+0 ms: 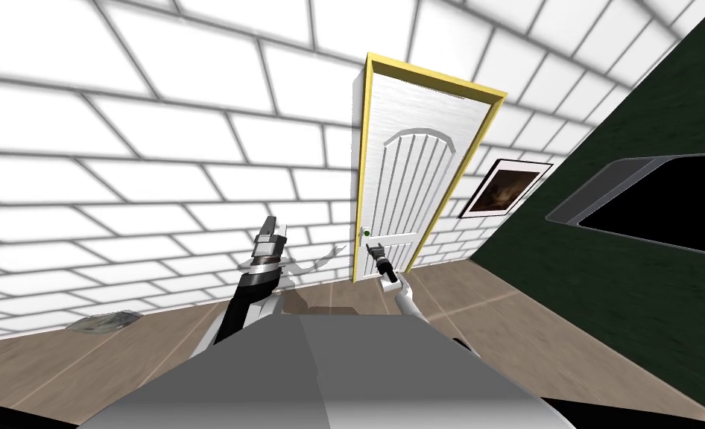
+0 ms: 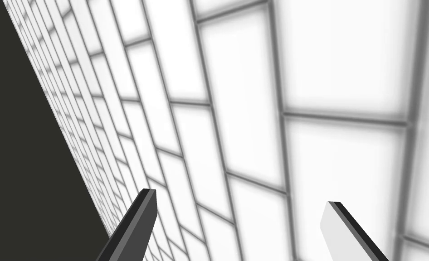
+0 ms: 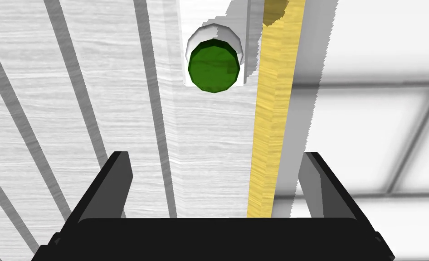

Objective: Pull the door open

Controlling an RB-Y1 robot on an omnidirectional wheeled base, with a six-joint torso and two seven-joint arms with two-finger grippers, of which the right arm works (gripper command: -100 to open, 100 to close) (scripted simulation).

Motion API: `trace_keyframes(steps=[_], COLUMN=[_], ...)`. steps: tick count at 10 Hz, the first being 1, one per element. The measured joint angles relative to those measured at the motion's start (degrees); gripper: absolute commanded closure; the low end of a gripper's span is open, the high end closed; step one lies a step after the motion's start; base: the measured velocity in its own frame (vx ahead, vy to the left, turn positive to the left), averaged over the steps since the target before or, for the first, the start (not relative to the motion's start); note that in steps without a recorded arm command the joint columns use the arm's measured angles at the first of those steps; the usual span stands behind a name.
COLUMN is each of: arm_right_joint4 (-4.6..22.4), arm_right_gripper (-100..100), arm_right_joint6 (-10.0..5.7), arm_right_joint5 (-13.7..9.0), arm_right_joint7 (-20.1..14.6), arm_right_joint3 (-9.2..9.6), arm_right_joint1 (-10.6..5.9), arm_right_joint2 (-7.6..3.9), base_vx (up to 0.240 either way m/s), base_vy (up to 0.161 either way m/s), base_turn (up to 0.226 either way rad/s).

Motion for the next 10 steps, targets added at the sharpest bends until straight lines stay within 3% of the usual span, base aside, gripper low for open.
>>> trace_keyframes(steps=[1, 4, 6, 8, 10], arm_right_joint4=[0.12, 1.05, 1.04, 3.63, 5.03], arm_right_gripper=[-100, -100, -100, -100, -100], arm_right_joint6=[-0.02, -0.83, -1.41, -2.57, -3.77], arm_right_joint5=[0.0, -0.77, -1.56, -1.89, -2.54], arm_right_joint7=[0.18, -1.06, -2.82, -3.22, -4.21], arm_right_joint3=[0.01, -1.27, -1.84, -2.72, -3.7], arm_right_joint1=[-0.07, 0.27, 1.07, -0.08, -0.03], arm_right_joint2=[-0.01, -2.35, -5.17, -5.8, -7.72], base_vx=[0.121, 0.139, 0.119, 0.1, 0.133], base_vy=[0.054, 0.091, 0.058, 0.06, 0.075], base_turn=[0.163, 0.111, 0.124, 0.118, 0.123])
